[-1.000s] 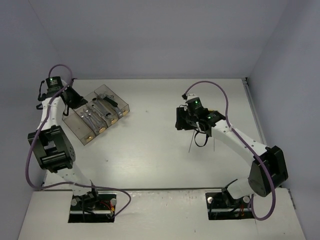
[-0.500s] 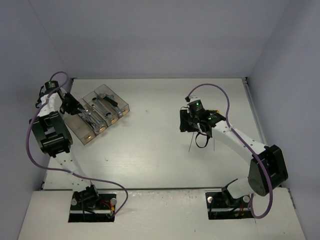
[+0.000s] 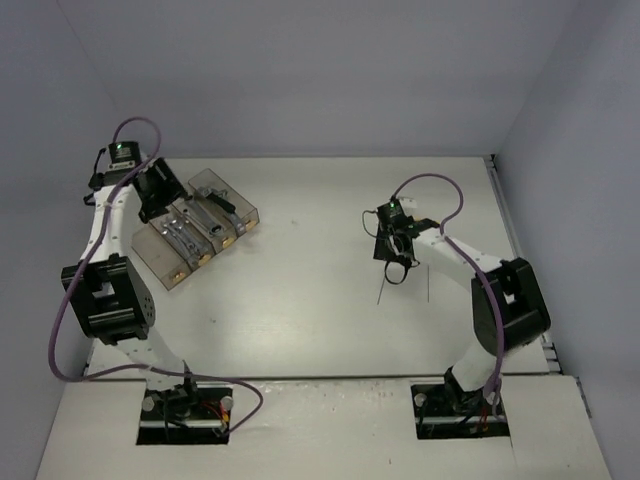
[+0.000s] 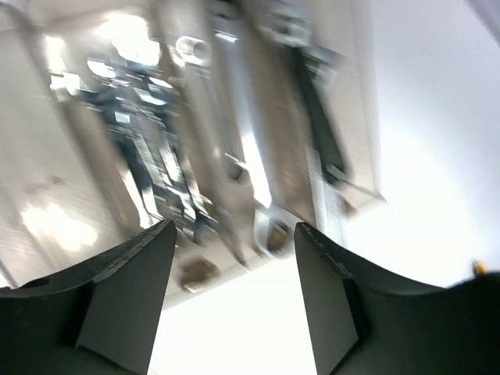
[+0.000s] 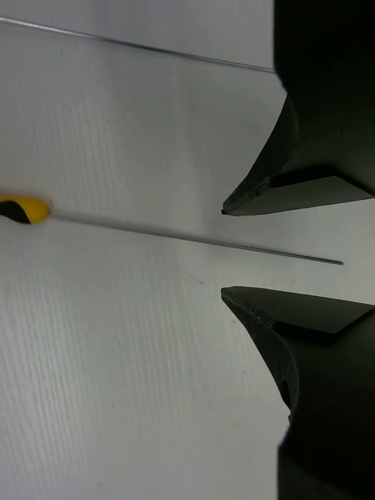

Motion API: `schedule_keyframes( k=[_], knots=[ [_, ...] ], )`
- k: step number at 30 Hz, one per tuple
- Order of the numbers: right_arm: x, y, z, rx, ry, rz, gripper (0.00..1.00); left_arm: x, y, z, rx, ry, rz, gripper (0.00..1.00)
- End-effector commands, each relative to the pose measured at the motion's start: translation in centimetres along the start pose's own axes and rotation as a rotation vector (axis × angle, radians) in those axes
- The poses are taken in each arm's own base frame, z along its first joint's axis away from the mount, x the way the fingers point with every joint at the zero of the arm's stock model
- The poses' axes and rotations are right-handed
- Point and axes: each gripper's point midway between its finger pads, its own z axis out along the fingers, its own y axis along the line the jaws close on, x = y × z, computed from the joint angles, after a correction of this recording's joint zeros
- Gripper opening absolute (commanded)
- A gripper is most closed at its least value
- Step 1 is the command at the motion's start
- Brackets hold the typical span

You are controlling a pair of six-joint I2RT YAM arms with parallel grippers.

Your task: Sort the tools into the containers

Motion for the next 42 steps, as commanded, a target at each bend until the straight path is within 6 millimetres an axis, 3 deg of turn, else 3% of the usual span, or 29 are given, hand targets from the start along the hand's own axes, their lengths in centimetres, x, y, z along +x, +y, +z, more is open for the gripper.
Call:
schedule_keyframes(
  k=[1,5,9,16,22,28,30,37,42],
  knots=[
    [-2.8,-1.7,2.1,0.116,-0.049,0.087,0.39,3.6,-7.7,-5.2,0.109,-0.069,0.171,0.59],
    [-2.6,-2.5,4.6,0.143,0.003,0.113,0.37,10.3,-11.4,-7.4,0.189,-0.011,0.286,0.59],
    [-2.8,-2.1,5.8,0.137,0.024,0.114,0.34,14.9,-12.9,-8.7,0.235,0.035,0.364,0.59],
    [-2.2,-2.1,7.8,0.153,0.062,0.127,0.27,19.8,-13.3,-8.8,0.254,0.117,0.423,0.59],
    [-1.2,-2.5,8.9,0.175,0.093,0.121,0.22,20.4,-13.9,-8.7,0.268,0.133,0.444,0.59],
    [-1.3,-3.1,9.2,0.193,0.091,0.094,0.02,20.3,-14.4,-8.9,0.285,0.134,0.441,0.59],
    [-1.5,-3.1,8.9,0.189,0.083,0.073,0.0,20.4,-14.7,-8.9,0.301,0.139,0.44,0.59],
    [-3.2,-0.7,5.9,0.056,0.007,-0.004,0.0,21.7,-17.4,-9.5,0.45,0.177,0.4,0.59],
    [-4.2,2.8,2.4,-0.113,-0.078,-0.039,0.0,21.7,-20.6,-10.4,0.599,0.15,0.325,0.59]
  ],
)
